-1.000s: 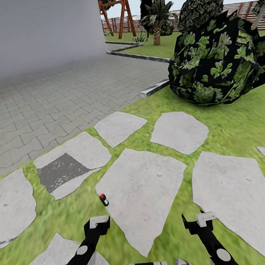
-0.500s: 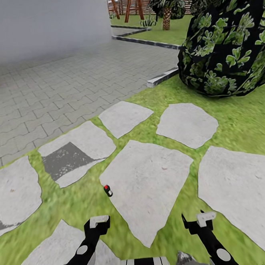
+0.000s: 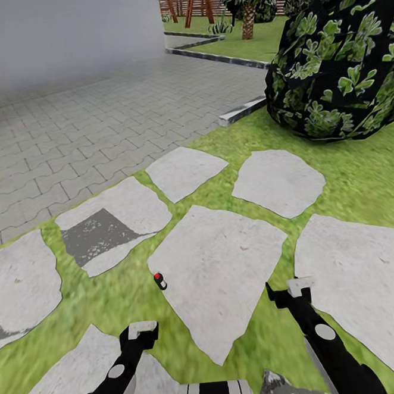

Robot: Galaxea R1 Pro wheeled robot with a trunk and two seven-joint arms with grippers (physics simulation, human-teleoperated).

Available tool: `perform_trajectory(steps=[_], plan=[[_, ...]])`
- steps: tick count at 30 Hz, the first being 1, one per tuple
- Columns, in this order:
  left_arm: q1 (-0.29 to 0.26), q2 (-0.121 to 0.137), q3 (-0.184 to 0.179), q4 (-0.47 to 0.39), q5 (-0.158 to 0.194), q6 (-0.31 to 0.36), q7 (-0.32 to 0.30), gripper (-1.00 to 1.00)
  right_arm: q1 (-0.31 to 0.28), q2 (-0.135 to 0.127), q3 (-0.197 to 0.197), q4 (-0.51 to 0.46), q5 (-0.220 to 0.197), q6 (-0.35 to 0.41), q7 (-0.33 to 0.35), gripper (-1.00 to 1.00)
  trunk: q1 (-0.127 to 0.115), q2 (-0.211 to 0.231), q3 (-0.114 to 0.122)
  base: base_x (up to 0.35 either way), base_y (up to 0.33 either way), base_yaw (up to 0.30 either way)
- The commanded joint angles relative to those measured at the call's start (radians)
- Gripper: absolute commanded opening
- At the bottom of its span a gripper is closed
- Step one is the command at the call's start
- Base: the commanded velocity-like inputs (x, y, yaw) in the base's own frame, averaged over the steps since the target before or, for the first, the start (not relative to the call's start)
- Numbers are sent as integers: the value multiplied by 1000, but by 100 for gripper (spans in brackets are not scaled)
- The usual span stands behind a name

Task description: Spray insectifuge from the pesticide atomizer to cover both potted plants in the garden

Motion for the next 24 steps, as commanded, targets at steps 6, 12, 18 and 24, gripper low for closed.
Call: perform_trajectory(steps=[6, 12, 18, 24], plan=[[-3, 0, 1, 1, 0, -2, 3, 100, 0, -5, -2, 23, 9, 66, 2, 100, 2, -2, -24, 0, 0, 0], [-5, -1, 2, 1, 0, -2, 3, 100, 1, -10, -5, 45, 12, 43, 3, 100, 5, -3, -47, 0, 0, 0], [-5, -4, 0, 1, 0, -2, 3, 100, 1, -12, -7, 59, 13, -4, 2, 100, 8, -4, -70, 0, 0, 0], [-4, -7, -2, -4, 0, -4, 3, 100, 1, -12, -7, 74, 13, -11, 2, 100, 8, -4, -70, 0, 0, 0]])
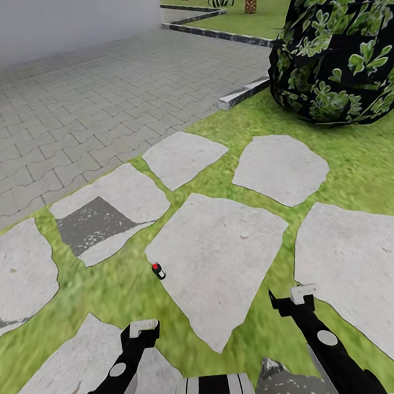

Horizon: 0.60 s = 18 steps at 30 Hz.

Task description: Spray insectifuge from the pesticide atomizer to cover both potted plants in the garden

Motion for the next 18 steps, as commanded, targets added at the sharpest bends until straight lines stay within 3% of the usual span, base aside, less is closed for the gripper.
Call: perform_trajectory(steps=[1, 4, 11, 18], plan=[[0, -1, -1, 0, 0, -4, 2, 100, 0, 0, 0, 1, 8, 0, 1, 100, 0, 0, -1, 0, 0, 0], [0, -1, -1, 0, 0, -3, 2, 100, 0, 0, 0, 1, 8, 0, 1, 100, 0, 0, -1, 53, 0, 0], [1, -1, -1, 4, 0, -13, 3, 100, 0, 1, 0, 2, 8, 0, 1, 100, 0, 0, -1, 238, 0, 0], [2, 3, -2, -3, 3, -16, 3, 100, 0, 1, 1, 2, 8, 1, 1, 100, 0, 0, -1, 39, 0, 0]])
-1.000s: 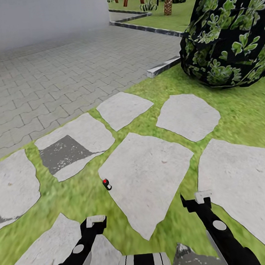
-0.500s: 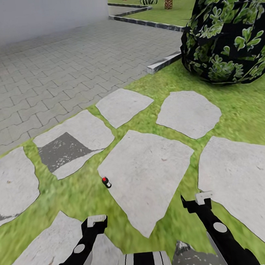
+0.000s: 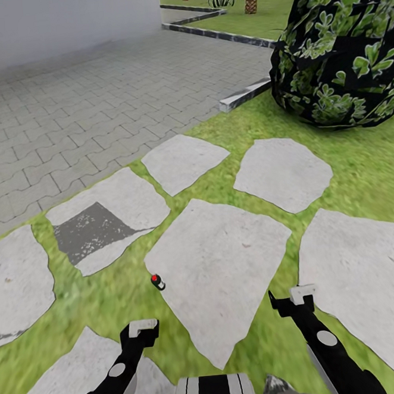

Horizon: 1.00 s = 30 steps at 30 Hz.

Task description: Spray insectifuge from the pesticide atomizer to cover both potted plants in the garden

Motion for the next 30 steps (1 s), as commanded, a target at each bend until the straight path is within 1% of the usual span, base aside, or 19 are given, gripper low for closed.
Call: perform_trajectory(steps=[1, 12, 22, 26, 30], plan=[[0, 0, -1, 1, 0, -3, 2, 100, 0, 0, 0, 0, 8, 0, 1, 100, 0, 0, -1, 99, 0, 0], [0, -4, -1, 5, 0, -3, 2, 100, 0, 0, 0, 0, 8, 1, 0, 100, 0, 0, -1, 168, 0, 0], [0, -5, -1, 6, 0, -4, 2, 100, 0, 0, 0, 0, 8, 1, 1, 100, 0, 0, -1, 29, 0, 0], [0, -6, -1, 7, 0, -5, 2, 100, 0, 0, 0, 0, 8, 1, 1, 100, 0, 0, -1, 181, 0, 0], [0, -5, 0, 7, 0, -5, 2, 100, 0, 0, 0, 0, 8, 1, 1, 100, 0, 0, -1, 66, 0, 0]])
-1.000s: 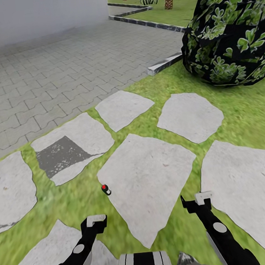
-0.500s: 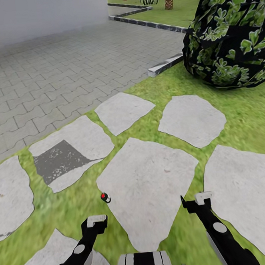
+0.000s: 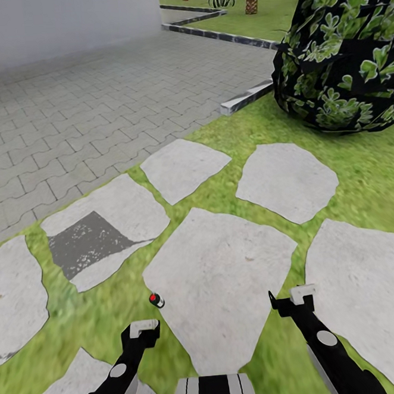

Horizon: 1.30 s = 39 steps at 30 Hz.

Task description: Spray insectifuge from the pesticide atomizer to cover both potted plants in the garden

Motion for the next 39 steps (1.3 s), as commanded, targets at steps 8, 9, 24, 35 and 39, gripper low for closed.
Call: perform_trajectory(steps=[8, 9, 24, 35, 39], plan=[[0, 0, 0, 1, 0, -3, 1, 100, 0, 0, 0, 0, 8, 0, 1, 100, 0, 0, -1, 118, 0, 0], [0, 0, 0, 1, 0, -3, 1, 100, 0, 0, 0, 0, 8, 0, 1, 100, 0, 0, -1, 65, 0, 0], [1, -2, 0, 1, 0, -3, 1, 100, 0, 0, 0, 0, 8, 1, -1, 100, 0, 0, -1, 8, 0, -47], [1, -1, 0, 1, 0, -3, 1, 100, 0, 0, 0, 0, 8, 0, -1, 100, 0, 0, -1, 34, -4, -46], [1, -1, 1, 0, 0, -5, 1, 100, 0, 0, 0, 0, 8, 0, -1, 100, 0, 0, -1, 56, -8, -1]])
